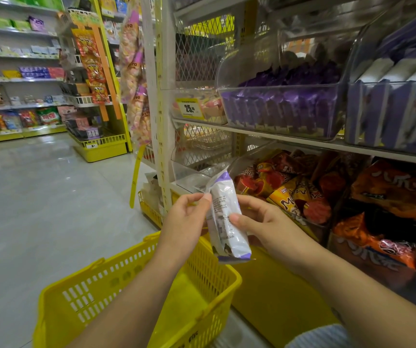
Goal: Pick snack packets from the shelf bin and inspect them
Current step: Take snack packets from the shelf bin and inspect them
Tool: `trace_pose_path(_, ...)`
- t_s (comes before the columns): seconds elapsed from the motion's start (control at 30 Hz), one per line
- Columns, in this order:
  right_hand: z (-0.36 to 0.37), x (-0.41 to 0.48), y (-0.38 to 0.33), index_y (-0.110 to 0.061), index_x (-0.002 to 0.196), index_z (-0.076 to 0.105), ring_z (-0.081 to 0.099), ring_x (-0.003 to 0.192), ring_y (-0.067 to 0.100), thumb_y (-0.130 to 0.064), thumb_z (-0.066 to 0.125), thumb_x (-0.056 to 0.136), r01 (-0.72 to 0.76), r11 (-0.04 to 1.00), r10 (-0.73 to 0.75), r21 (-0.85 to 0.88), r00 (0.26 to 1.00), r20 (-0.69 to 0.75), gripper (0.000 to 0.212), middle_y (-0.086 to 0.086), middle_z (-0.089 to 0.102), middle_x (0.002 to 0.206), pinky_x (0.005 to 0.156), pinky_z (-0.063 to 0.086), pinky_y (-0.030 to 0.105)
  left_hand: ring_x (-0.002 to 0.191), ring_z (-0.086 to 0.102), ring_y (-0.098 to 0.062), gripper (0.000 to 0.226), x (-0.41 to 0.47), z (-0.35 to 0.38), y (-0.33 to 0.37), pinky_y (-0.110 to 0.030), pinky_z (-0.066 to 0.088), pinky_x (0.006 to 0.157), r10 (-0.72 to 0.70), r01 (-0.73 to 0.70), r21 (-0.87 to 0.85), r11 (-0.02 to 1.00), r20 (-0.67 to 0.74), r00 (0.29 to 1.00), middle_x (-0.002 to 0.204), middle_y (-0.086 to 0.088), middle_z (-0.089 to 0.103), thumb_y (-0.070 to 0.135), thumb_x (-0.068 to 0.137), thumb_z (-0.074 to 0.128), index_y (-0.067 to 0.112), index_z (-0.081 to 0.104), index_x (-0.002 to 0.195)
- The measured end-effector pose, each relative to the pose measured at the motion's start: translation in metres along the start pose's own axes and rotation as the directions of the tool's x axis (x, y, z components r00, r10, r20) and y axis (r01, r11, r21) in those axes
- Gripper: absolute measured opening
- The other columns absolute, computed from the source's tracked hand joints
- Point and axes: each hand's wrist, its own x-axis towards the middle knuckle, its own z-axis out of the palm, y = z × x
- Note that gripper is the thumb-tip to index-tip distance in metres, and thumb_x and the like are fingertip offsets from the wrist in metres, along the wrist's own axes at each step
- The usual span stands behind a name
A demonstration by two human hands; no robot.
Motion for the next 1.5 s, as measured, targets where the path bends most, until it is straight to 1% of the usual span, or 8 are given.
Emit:
trace_pose_path(0.27,0.009,0.001,-0.001,-0.011,0.106,0.07,0.07,0.086,0.025,-0.025,0.061,0.086,0.104,0.995,-0.103,-0.009,0.965,-0.241,0.026,0.011,0.075,0.097,0.07,0.059,0.033,0.124,0.056,-0.02,0.069,-0.019,0.024,0.024,-0.048,0.046,0.105,-0.101,0.175,-0.214,0.961,0.316,0.943,0.145,-0.004,0.049,0.037,0.09,0.061,0.028,0.029,0.151)
trace_pose_path(0.57,0.005,-0.028,-0.027,-0.026,0.113,0.067,0.052,0.116,-0.011,-0.004,0.062,0.091,0.148,0.928,-0.206,-0.343,0.969,-0.139,0.033,-0.015,0.051,0.135,0.092,0.048,0.014,0.106,0.068,-0.027,0.049,-0.039,0.029,0.051,-0.043,0.06,0.076,-0.033,0.187,-0.397,0.898,0.365,0.93,0.118,-0.012,0.069,0.017,0.088,0.059,0.018,0.047,0.136)
trace_pose_path(0.77,-0.009,-0.064,-0.076,-0.026,0.135,0.047,0.07,0.097,0.008,-0.003,0.066,0.086,0.212,0.949,-0.246,-0.233,0.961,-0.126,0.057,-0.02,0.071,0.109,0.079,0.056,0.022,0.082,0.074,-0.028,0.035,-0.052,0.046,0.095,-0.037,0.058,0.059,-0.001,0.066,-0.439,0.896,0.147,0.989,0.102,-0.01,0.075,0.005,0.096,0.054,0.019,0.055,0.129)
trace_pose_path(0.93,-0.016,-0.099,-0.128,-0.035,0.134,0.049,0.042,0.129,-0.008,-0.029,0.079,0.076,0.258,0.695,-0.42,-0.672,0.903,-0.088,0.066,-0.027,0.044,0.138,0.109,0.039,0.024,0.074,0.074,-0.026,0.018,-0.066,0.081,0.138,-0.033,0.058,0.054,-0.023,0.09,-0.5,0.861,0.138,0.99,0.093,-0.011,0.076,0.011,0.098,0.054,0.012,0.065,0.112)
trace_pose_path(1.1,-0.036,-0.129,-0.176,-0.035,0.103,0.062,0.045,0.114,-0.022,-0.029,0.08,0.073,0.303,0.563,-0.597,-0.769,0.792,-0.125,0.035,-0.04,0.053,0.116,0.092,0.036,0.003,0.071,0.073,-0.021,0.02,-0.074,0.118,0.182,-0.029,0.056,0.053,0.014,0.118,-0.4,0.909,0.31,0.95,0.087,-0.008,0.076,0.016,0.099,0.051,0.009,0.067,0.108)
trace_pose_path(1.2,-0.059,-0.141,-0.201,-0.027,0.091,0.065,0.057,0.093,-0.021,-0.025,0.083,0.07,0.312,0.582,-0.633,-0.751,0.753,-0.179,0.027,-0.044,0.061,0.093,0.074,0.042,0.0,0.096,0.067,-0.027,0.032,-0.066,0.143,0.203,-0.04,0.052,0.091,0.09,-0.079,-0.054,0.995,0.264,0.96,0.098,-0.007,0.072,0.036,0.1,0.044,0.016,0.069,0.098)
trace_pose_path(1.3,-0.089,-0.148,-0.234,-0.025,0.085,0.069,0.062,0.09,-0.015,-0.035,0.082,0.058,0.243,0.597,-0.643,-0.765,0.714,-0.275,0.031,-0.034,0.058,0.101,0.072,0.056,0.019,0.092,0.06,-0.02,0.046,-0.061,0.159,0.214,-0.033,0.043,0.082,0.286,-0.359,0.227,0.906,0.298,0.911,0.085,0.006,0.065,0.044,0.102,0.031,0.026,0.061,0.072)
trace_pose_path(1.5,-0.135,-0.154,-0.294,-0.019,0.076,0.071,0.073,0.065,0.016,-0.033,0.084,0.054,0.075,0.593,-0.536,-0.801,0.78,-0.324,0.029,-0.004,0.073,0.077,0.059,0.06,0.027,0.105,0.058,-0.008,0.026,-0.044,0.187,0.206,-0.023,0.044,0.088,0.433,-0.617,0.377,0.69,0.468,0.77,0.119,0.006,0.065,0.024,0.098,0.051,0.026,0.066,0.118)
